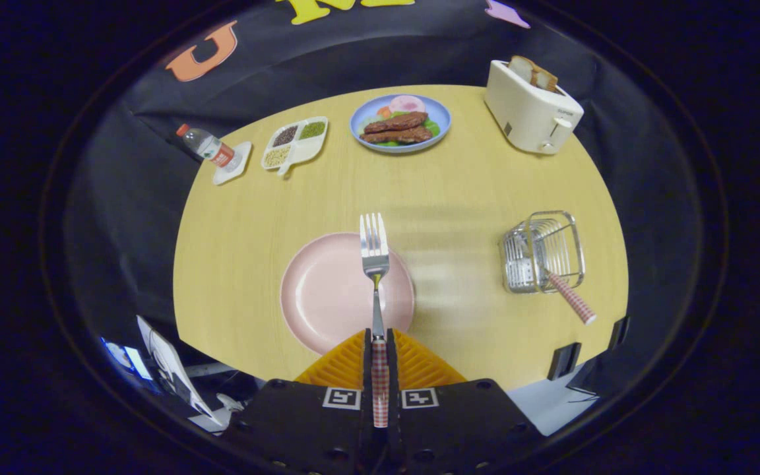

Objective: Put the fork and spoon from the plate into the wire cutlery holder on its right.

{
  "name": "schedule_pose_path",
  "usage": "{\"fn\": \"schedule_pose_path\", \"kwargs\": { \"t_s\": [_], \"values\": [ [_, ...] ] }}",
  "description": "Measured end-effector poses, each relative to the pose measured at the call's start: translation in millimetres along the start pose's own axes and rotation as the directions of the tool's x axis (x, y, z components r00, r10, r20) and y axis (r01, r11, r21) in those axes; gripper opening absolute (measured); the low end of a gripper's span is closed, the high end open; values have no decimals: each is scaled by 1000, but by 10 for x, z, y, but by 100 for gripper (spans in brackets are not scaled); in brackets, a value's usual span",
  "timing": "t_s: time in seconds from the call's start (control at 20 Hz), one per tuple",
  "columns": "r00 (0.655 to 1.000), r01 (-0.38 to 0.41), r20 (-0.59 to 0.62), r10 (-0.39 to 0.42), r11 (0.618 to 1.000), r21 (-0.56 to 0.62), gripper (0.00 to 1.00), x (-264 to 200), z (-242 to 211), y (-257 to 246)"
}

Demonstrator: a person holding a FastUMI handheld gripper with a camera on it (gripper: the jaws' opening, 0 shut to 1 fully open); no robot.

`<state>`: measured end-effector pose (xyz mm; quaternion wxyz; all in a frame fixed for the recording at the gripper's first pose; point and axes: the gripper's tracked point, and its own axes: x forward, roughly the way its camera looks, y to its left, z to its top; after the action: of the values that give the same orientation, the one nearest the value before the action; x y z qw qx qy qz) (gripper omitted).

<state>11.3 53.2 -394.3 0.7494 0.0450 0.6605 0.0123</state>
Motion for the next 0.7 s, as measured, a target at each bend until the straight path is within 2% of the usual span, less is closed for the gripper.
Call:
{"fn": "schedule_pose_path", "kwargs": {
  "t_s": [0.2, 0.7],
  "values": [
    [1000, 15, 1, -15, 1000, -6, 8, -228, 189, -459],
    [995, 26, -97, -26, 1000, 1, 8, -532, 328, -1334]
  ]
}}
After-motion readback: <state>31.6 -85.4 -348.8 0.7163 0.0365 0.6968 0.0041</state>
